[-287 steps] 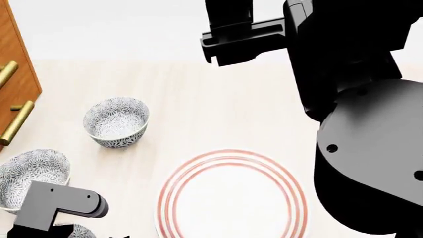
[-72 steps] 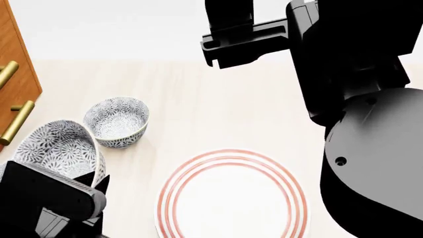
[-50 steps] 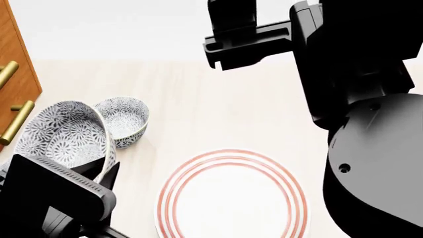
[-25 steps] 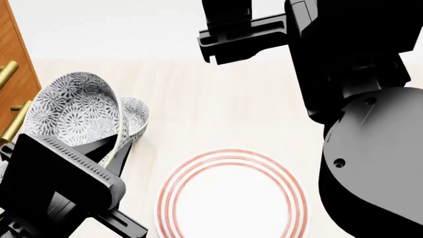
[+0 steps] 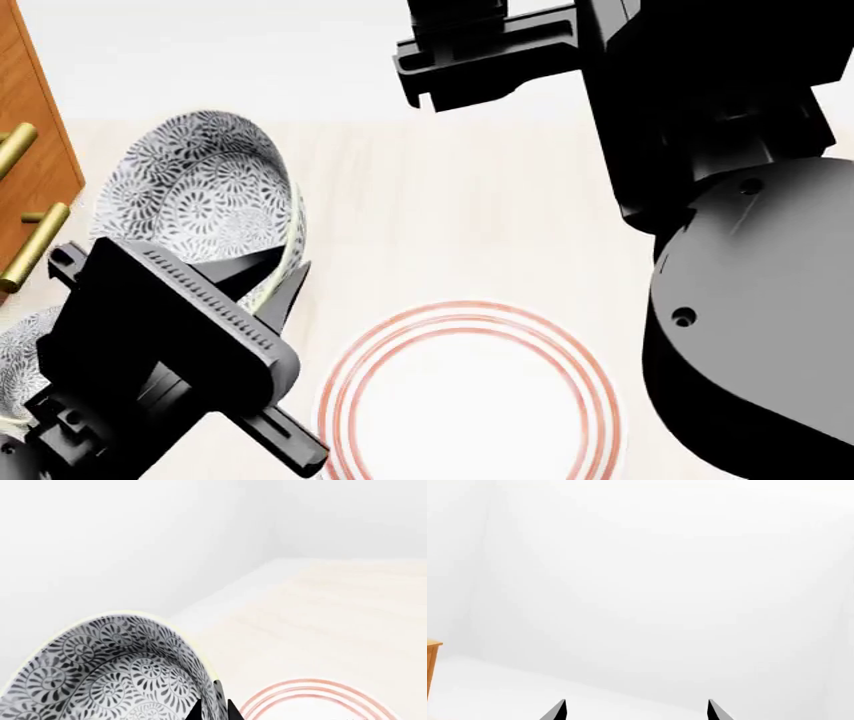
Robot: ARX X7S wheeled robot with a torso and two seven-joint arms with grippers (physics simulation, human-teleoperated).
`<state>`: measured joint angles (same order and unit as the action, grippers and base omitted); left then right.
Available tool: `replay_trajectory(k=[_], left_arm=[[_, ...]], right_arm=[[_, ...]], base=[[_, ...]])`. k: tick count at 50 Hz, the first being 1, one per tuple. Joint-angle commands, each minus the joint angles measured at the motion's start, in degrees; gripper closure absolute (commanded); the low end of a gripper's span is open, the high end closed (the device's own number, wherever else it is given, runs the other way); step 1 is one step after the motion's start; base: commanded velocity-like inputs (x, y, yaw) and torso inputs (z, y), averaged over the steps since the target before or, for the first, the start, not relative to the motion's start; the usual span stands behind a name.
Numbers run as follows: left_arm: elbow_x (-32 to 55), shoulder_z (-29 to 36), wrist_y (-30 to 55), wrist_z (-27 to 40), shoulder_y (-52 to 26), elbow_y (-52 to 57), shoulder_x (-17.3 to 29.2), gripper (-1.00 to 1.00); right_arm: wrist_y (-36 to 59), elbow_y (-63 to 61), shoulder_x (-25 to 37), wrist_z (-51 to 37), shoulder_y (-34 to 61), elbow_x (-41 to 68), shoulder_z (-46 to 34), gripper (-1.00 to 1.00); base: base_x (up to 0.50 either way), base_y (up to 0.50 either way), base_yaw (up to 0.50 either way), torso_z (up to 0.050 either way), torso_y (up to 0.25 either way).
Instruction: Put the bowl at the front on the plate.
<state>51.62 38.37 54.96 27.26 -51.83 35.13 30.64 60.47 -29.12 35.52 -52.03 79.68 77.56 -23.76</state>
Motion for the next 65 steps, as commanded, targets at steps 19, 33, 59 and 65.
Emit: replay_trajectory(k=[19, 33, 59, 65], left_arm=[[-5.7, 7.2, 0.5, -5.2, -7.3, -2.0, -2.6, 1.00], [-8.2, 11.6, 0.3, -7.2, -8.9, -2.9, -4.4, 1.00], [-13.3, 19.4, -3.3, -16.2, -13.5, -8.9, -6.1, 1.00], [-14.2, 21.0, -4.6, -18.5, -14.0, -10.2, -6.0, 1.00]], right_arm=[[0.3, 0.4, -1.7, 0.2, 3.9, 0.7, -0.8, -1.00], [0.1, 0.2, -1.6, 0.0, 3.9, 0.7, -1.0, -1.00], [-0.6, -0.2, -1.0, -0.6, 3.5, 1.1, -0.8, -1.00], [-0.5, -0.6, -0.5, -1.3, 3.3, 1.8, -0.4, -1.00]], base=[[0.00, 0.00, 0.00, 0.000, 0.000], [0.00, 0.00, 0.00, 0.000, 0.001], [0.00, 0.00, 0.00, 0.000, 0.000], [0.00, 0.00, 0.00, 0.000, 0.000]])
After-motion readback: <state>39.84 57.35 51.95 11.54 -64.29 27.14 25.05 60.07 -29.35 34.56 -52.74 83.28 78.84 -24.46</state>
